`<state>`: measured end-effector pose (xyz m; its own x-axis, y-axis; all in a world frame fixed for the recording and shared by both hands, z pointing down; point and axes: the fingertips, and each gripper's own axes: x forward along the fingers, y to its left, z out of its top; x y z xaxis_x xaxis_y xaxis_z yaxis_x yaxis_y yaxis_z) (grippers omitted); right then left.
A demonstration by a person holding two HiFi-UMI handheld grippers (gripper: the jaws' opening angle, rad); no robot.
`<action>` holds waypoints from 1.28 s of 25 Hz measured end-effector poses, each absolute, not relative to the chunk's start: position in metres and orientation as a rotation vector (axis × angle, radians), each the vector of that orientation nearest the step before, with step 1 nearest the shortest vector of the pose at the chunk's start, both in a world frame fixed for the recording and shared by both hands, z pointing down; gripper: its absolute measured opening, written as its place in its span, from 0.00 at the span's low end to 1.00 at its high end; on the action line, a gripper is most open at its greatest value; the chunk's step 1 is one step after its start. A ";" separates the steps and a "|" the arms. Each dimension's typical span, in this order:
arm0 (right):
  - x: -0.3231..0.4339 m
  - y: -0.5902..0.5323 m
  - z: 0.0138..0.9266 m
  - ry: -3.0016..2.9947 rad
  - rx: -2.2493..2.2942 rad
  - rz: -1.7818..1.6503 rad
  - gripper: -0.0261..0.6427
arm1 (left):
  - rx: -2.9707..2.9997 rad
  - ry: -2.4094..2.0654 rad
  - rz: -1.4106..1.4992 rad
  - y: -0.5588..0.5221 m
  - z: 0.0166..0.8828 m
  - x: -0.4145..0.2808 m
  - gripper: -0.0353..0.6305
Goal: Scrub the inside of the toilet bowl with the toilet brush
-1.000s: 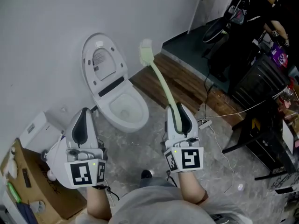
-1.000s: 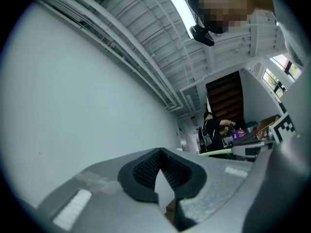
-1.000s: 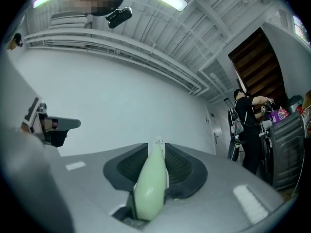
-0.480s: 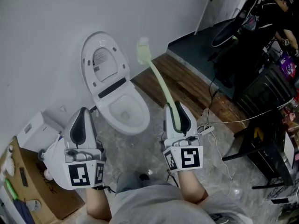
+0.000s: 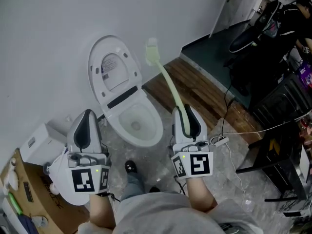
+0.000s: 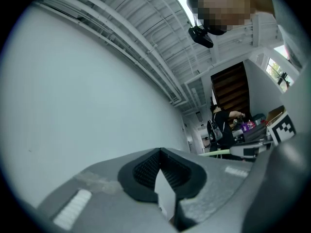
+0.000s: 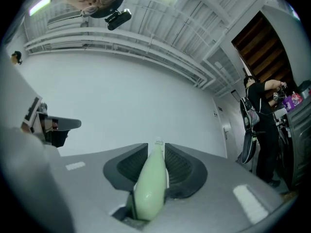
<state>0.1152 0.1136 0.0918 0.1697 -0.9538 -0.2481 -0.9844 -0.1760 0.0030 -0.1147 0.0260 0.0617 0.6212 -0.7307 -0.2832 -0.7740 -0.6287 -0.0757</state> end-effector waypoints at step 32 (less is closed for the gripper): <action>0.100 -0.094 0.127 1.854 -2.398 0.148 0.20 | -2.771 1.080 0.319 -0.208 0.076 -0.099 0.06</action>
